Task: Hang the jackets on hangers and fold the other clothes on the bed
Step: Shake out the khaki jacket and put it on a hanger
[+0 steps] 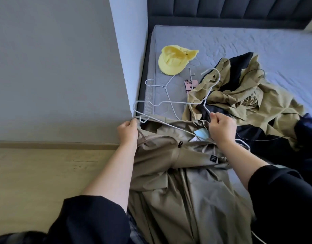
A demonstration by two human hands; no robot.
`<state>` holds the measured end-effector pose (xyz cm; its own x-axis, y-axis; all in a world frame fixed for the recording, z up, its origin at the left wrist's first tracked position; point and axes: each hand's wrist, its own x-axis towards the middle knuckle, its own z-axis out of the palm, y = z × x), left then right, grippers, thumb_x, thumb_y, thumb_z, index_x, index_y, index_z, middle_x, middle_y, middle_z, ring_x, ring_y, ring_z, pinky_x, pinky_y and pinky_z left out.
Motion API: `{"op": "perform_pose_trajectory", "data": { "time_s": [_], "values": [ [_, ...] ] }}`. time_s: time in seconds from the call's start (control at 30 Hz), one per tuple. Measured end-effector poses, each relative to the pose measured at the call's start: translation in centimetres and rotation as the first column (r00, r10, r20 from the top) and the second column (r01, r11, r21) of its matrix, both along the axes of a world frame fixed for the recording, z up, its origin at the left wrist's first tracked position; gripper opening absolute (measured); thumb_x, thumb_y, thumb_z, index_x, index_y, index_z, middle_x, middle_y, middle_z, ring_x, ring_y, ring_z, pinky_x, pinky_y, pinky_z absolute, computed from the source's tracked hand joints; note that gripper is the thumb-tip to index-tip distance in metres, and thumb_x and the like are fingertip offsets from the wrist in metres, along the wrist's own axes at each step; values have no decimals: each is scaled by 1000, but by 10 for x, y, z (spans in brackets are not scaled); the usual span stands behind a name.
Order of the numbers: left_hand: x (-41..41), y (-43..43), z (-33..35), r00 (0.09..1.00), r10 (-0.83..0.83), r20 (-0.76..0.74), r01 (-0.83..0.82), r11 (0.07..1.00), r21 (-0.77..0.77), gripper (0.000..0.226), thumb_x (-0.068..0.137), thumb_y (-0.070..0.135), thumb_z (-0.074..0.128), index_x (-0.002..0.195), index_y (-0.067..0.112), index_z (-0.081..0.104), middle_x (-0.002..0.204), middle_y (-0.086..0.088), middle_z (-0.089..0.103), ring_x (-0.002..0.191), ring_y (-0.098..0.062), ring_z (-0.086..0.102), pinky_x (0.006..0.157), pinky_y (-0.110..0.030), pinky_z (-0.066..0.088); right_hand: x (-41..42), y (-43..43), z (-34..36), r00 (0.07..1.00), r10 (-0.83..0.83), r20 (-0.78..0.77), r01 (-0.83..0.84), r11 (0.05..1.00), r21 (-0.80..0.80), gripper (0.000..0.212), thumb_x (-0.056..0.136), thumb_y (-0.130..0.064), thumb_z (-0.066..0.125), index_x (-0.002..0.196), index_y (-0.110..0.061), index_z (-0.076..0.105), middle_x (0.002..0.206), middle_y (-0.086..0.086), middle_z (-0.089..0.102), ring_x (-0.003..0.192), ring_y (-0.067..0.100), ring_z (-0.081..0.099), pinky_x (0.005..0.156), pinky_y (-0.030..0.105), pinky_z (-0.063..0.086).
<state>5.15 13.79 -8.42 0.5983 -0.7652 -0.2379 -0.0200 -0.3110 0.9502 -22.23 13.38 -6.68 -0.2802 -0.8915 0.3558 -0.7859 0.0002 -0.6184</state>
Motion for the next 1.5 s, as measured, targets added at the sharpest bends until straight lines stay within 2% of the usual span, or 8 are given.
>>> {"op": "perform_pose_trajectory", "data": {
  "time_s": [0.17, 0.43, 0.7, 0.87, 1.0, 1.2, 1.3, 1.5],
  "values": [
    [2, 13, 2, 997, 55, 60, -54, 998, -12, 42, 85, 18, 56, 49, 15, 34, 44, 3, 27, 53, -18, 21, 53, -32, 23, -10, 2, 11, 991, 41, -124, -61, 985, -163, 40, 93, -12, 53, 56, -3, 41, 57, 23, 47, 59, 30, 39, 58, 37, 24],
    [3, 19, 8, 972, -48, 229, 57, 998, -31, 35, 88, 21, 54, 57, 4, 52, 53, -6, 39, 56, -21, 32, 53, -32, 27, -12, 5, 27, 849, 189, -493, -378, 870, -317, 35, 77, -2, 63, 48, -4, 45, 43, 10, 41, 45, 28, 43, 56, 35, 40],
    [-49, 42, 36, 652, -232, 722, 539, 812, -225, 43, 90, 16, 61, 58, 17, 33, 55, 3, 36, 54, -17, 34, 53, -31, 21, 55, 13, 11, 911, 320, -259, -365, 919, -147, 37, 83, -9, 62, 50, 1, 50, 48, 17, 48, 51, 33, 46, 57, 35, 35],
    [-60, 46, 26, 512, -547, 662, 735, 678, -8, 49, 93, 21, 57, 56, 20, 25, 58, 3, 33, 64, -26, 44, 60, -36, 31, 68, -2, 13, 968, 231, 102, -247, 950, 192, 41, 92, -23, 59, 63, 5, 54, 53, 12, 47, 51, 24, 42, 46, 31, 26],
    [-51, 47, 28, 425, -617, 663, 787, 613, 66, 38, 93, 21, 56, 61, 15, 36, 71, 1, 44, 79, -30, 52, 65, -36, 36, 72, -2, 17, 938, 251, 239, -303, 930, 210, 40, 90, -20, 61, 57, 2, 56, 51, 7, 41, 51, 14, 32, 48, 26, 27],
    [-20, 36, 44, 423, -20, 906, 537, 811, -233, 27, 86, 21, 55, 107, 8, 65, 110, -12, 59, 103, -32, 53, 91, -44, 42, 73, 4, 37, 927, 294, 232, -335, 928, 162, 41, 89, -18, 64, 56, 3, 53, 54, 12, 45, 58, 20, 41, 56, 33, 33],
    [-11, 29, 45, 315, -204, 927, 494, 869, 23, 22, 90, 20, 58, 109, 9, 62, 104, -11, 64, 99, -34, 57, 85, -44, 43, 75, 5, 46, 932, 325, 160, -346, 930, 124, 40, 88, -19, 65, 62, 10, 55, 70, 29, 55, 69, 31, 47, 66, 36, 39],
    [-8, 32, 36, 423, -342, 839, 502, 859, 98, 30, 97, 19, 49, 71, 15, 36, 56, 6, 34, 59, -31, 40, 48, -32, 17, 75, 9, 39, 925, 379, -39, -374, 923, 90, 41, 86, -23, 70, 52, -11, 51, 63, 6, 47, 79, 26, 44, 71, 35, 36]
  ]
}}
